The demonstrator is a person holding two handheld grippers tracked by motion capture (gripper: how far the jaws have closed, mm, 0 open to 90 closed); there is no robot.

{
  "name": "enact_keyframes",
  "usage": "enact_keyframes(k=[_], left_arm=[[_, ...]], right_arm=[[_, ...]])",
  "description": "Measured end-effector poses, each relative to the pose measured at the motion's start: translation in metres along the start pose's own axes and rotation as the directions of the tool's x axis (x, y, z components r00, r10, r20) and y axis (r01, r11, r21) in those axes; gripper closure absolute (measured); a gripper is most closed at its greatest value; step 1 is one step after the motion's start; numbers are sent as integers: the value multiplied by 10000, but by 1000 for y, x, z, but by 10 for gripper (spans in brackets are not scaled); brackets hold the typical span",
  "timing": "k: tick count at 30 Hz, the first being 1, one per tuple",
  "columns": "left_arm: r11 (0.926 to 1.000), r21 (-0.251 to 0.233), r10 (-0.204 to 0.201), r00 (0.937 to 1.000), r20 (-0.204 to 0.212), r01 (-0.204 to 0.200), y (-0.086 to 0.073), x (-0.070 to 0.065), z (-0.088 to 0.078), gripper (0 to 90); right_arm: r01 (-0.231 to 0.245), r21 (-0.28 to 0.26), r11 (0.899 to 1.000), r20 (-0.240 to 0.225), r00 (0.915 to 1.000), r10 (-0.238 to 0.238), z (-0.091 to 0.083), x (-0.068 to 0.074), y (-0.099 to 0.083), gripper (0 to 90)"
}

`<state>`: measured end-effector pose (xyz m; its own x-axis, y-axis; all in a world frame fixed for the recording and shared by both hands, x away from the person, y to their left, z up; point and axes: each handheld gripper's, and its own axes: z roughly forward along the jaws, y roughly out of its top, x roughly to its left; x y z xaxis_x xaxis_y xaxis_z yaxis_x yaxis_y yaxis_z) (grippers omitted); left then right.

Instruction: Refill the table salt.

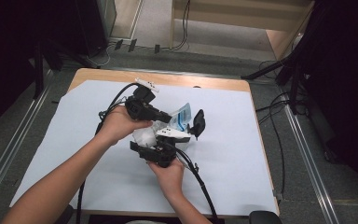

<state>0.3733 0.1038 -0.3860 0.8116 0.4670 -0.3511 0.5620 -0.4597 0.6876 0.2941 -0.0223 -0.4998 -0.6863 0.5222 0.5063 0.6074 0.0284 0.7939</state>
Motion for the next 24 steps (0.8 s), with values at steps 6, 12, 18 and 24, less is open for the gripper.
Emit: enact_keyframes(k=[6,12,18,24], left_arm=[[10000,71,-12,10000,-22,12,0,1,1,887],[10000,23,-24,10000,47,24,0,1,1,887],[10000,77,-40,10000,12,40,0,1,1,887],[10000,31,0,10000,59,-1,0,2,1,887]], right_arm=[[-11,17,10000,24,10000,11,0,-1,0,519],[-74,-2,10000,-13,10000,74,0,0,0,518],[-87,-28,10000,-9,10000,87,0,0,0,518],[-93,-57,9999,-12,10000,93,0,-1,0,519]])
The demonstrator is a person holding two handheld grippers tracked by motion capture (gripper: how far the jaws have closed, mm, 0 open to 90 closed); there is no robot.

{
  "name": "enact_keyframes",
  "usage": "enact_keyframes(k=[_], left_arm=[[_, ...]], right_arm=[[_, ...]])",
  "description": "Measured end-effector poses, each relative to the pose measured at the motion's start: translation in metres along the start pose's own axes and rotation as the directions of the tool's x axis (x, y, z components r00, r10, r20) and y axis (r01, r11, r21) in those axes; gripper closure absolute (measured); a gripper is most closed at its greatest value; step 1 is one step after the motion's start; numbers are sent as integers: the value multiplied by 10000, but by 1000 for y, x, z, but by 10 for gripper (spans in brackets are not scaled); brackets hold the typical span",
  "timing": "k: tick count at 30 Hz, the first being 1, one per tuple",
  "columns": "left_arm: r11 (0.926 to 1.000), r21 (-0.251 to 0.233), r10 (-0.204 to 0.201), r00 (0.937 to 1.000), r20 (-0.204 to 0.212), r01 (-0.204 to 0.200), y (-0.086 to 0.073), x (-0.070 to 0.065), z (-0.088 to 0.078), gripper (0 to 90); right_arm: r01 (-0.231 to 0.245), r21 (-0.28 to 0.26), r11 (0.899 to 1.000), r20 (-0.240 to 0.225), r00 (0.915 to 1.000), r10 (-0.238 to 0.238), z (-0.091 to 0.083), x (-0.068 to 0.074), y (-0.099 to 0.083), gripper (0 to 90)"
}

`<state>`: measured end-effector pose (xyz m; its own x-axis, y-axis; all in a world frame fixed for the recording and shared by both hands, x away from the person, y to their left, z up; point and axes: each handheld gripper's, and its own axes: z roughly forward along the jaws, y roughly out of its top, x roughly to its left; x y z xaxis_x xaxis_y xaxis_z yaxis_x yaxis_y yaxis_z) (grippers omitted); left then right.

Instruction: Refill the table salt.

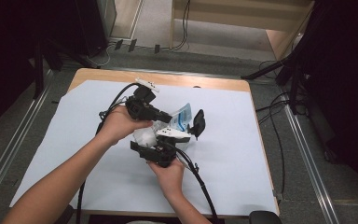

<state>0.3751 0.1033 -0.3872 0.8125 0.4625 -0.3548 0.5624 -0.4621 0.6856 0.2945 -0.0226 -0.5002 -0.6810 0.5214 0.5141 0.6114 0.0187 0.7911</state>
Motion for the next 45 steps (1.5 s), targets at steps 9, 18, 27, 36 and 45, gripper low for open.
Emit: enact_keyframes(k=[9,18,27,36,45], left_arm=[[10000,-33,1,10000,3,-1,0,-1,-1,886],[10000,30,19,10000,-48,-18,1,-1,-1,885],[10000,-33,-41,10000,52,41,1,-1,-2,880],[10000,-32,-65,10000,5,65,1,-1,-3,882],[9999,82,-122,9999,56,122,1,0,-3,880]], right_arm=[[-92,-122,9999,-14,10000,92,0,0,0,522],[-79,-134,9999,-13,10000,79,0,0,0,524],[-172,-145,9997,-97,9998,171,-1,0,0,529],[-293,-128,9995,-227,9993,291,-2,1,1,533],[-405,-141,9991,-232,9989,401,-1,2,0,532]])
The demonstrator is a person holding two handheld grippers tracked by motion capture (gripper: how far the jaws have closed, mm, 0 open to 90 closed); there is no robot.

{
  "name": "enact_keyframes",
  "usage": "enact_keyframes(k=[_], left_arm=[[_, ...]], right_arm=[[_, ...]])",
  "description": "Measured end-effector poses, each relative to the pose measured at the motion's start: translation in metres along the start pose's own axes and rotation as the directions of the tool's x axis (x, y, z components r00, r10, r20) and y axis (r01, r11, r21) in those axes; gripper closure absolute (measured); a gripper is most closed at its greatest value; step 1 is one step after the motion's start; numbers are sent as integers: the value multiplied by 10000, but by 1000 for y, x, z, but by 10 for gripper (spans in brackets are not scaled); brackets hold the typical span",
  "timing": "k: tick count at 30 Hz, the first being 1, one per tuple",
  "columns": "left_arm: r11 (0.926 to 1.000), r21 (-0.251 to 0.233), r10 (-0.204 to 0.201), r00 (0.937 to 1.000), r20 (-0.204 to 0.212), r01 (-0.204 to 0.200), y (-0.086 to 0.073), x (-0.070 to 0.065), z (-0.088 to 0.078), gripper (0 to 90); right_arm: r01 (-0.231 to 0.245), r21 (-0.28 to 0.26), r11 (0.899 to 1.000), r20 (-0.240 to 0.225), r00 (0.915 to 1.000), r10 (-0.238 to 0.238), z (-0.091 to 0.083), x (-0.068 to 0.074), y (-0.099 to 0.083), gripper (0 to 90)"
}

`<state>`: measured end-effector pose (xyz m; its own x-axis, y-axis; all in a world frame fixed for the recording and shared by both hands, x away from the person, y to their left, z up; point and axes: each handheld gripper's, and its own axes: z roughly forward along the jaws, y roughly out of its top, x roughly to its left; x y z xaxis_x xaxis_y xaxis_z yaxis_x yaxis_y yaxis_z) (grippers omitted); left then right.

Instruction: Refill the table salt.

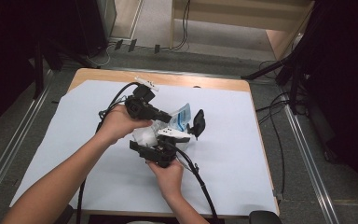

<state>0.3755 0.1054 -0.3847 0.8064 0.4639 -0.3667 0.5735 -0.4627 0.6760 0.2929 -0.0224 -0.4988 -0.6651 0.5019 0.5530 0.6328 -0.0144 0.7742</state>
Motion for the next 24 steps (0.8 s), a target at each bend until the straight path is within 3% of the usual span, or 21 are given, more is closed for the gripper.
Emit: enact_keyframes(k=[24], left_arm=[[9999,88,100,9999,18,-101,2,-1,1,890]], right_arm=[[123,22,9999,7,9999,-123,-1,1,2,529]])
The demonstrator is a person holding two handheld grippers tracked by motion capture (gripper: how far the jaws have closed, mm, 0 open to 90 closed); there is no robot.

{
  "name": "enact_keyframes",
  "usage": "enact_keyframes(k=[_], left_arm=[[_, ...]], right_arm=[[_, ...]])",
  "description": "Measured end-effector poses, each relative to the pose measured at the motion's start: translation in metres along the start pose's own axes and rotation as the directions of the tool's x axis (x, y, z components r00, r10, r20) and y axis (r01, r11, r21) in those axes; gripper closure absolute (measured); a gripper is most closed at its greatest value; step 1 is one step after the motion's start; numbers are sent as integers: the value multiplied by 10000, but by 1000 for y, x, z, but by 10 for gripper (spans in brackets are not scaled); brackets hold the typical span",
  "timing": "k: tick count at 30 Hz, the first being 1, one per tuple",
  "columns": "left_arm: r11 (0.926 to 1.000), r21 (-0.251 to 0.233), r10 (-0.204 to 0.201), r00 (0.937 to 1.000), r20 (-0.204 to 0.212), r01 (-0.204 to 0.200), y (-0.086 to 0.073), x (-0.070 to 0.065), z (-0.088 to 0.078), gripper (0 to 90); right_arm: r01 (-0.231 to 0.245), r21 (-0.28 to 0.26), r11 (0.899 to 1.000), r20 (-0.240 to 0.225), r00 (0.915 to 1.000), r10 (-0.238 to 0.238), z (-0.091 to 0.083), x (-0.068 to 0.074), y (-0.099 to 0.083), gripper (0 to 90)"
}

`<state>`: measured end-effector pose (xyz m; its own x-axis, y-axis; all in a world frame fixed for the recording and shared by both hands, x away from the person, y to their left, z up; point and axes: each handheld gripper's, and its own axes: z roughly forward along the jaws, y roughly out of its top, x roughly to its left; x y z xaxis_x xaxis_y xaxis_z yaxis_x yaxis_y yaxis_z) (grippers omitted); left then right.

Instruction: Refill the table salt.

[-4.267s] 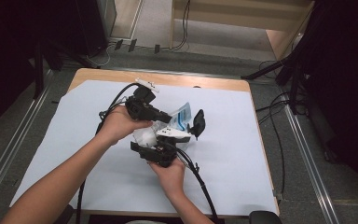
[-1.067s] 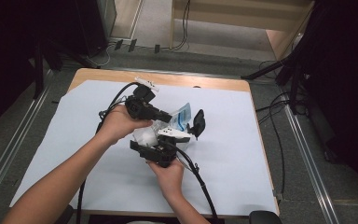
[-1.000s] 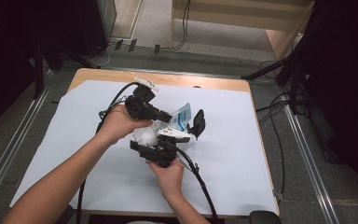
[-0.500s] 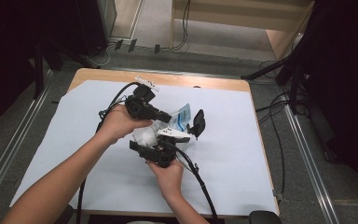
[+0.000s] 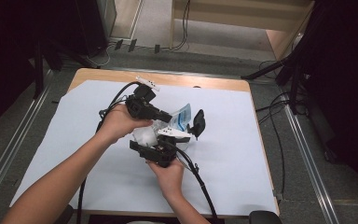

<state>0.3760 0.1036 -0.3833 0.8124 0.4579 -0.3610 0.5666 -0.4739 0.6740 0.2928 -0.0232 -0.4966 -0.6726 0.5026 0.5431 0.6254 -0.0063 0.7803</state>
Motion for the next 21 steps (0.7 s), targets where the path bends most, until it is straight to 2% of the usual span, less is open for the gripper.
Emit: enact_keyframes(k=[21], left_arm=[[10000,-34,-55,10000,25,55,-2,1,1,890]], right_arm=[[177,136,9998,171,9997,-179,1,0,-1,529]])
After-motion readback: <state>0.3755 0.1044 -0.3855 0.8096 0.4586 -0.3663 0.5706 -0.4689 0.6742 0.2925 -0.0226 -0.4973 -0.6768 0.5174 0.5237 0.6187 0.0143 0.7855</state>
